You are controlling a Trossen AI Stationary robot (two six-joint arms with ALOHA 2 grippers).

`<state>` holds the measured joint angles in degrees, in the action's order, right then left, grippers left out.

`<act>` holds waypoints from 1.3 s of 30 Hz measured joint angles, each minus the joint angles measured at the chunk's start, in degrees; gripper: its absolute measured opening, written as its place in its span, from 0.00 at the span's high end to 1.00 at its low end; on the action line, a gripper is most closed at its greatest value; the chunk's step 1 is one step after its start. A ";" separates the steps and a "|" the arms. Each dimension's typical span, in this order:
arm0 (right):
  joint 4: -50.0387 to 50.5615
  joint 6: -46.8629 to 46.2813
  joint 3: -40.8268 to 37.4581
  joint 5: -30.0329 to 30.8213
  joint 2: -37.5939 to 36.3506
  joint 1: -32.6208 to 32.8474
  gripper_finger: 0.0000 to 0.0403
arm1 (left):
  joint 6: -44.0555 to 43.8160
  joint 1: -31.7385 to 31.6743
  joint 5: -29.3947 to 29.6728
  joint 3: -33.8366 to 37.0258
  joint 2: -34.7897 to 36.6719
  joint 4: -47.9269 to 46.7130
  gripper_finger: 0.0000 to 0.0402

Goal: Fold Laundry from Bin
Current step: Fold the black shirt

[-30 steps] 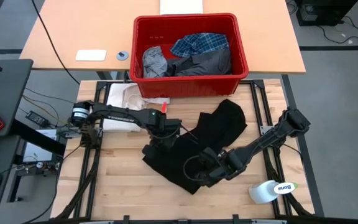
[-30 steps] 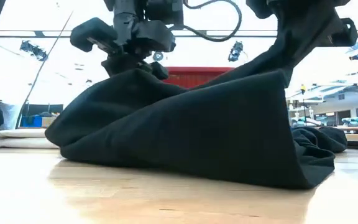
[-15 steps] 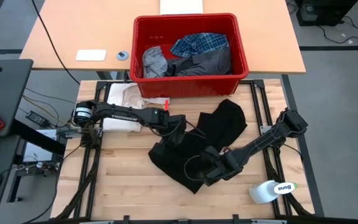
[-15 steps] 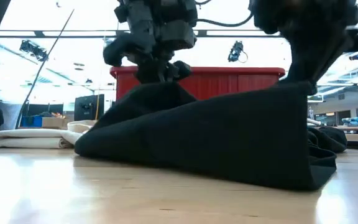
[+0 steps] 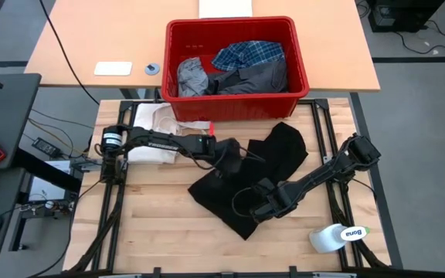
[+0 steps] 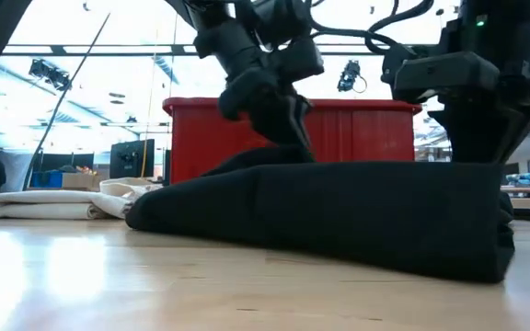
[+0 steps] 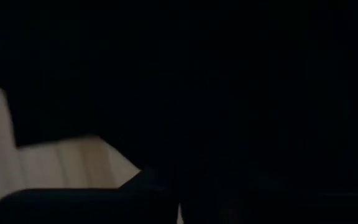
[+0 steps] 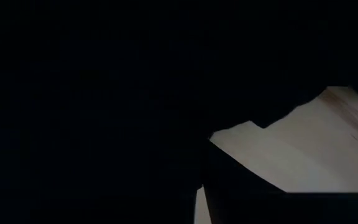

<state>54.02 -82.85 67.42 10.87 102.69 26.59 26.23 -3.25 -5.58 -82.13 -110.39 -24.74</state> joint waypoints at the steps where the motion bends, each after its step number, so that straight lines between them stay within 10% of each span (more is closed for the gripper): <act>1: 0.10 -0.16 -0.15 -0.02 0.00 0.00 0.90 | -0.17 -0.27 0.02 0.00 0.00 1.03 0.75; 11: 1.33 -2.46 -0.20 -1.58 0.00 1.15 0.74 | -6.77 -2.98 2.74 0.07 2.47 -1.66 0.70; 23: 10.49 -2.46 -0.24 2.90 -10.90 1.11 0.51 | -17.43 -7.20 -14.88 0.04 9.05 -16.50 0.70; 39: -0.03 -7.98 -7.11 2.14 -13.79 4.37 0.49 | -18.43 -4.04 -12.12 -0.10 2.60 -5.43 0.70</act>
<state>53.99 -90.83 60.31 13.02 88.90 30.96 7.80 -7.29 -17.71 -82.23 -107.79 -30.17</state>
